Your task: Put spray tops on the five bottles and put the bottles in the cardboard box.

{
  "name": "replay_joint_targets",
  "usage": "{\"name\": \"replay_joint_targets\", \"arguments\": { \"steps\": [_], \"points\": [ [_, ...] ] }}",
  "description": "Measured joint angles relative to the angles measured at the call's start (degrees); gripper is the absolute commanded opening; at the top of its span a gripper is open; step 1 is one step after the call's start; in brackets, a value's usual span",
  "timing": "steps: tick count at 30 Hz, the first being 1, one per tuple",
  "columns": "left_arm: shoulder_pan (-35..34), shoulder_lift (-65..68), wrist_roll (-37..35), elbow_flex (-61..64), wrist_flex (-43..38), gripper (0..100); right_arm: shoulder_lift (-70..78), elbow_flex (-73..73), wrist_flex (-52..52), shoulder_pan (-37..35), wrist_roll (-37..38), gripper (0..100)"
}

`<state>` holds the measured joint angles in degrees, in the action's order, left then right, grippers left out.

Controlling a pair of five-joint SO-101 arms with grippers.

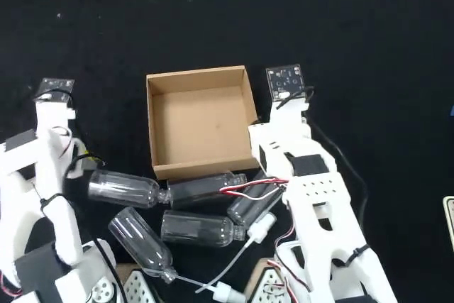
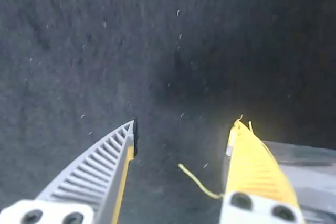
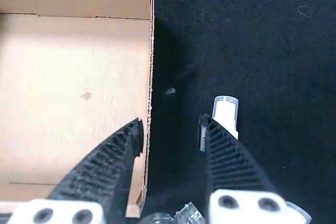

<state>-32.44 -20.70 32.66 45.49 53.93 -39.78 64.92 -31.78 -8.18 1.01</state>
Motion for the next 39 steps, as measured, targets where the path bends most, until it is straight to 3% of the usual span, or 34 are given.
{"name": "replay_joint_targets", "arguments": {
  "steps": [7,10,13,19,22,31,39],
  "points": [
    [-0.5,0.0,4.2,-16.4,17.2,27,0.0,0.0,0.0,0.0,0.0,16.6],
    [4.2,0.0,11.6,-20.2,25.4,27,0.0,0.0,0.0,0.0,0.0,16.6],
    [10.7,0.0,18.2,-20.1,28.3,27,0.0,0.0,0.0,0.0,0.0,16.6],
    [23.9,0.0,23.7,-13.5,28.6,27,0.0,0.0,0.0,0.0,0.0,16.6],
    [26.5,0.0,24.0,-11.7,24.7,27,0.0,0.0,0.0,0.0,0.0,16.6],
    [26.1,0.0,30.1,-3.0,18.0,27,0.0,0.0,0.0,0.0,0.0,16.6],
    [18.7,0.0,34.4,-1.9,14.0,27,0.0,0.0,0.0,0.0,0.0,16.6]
  ]
}}
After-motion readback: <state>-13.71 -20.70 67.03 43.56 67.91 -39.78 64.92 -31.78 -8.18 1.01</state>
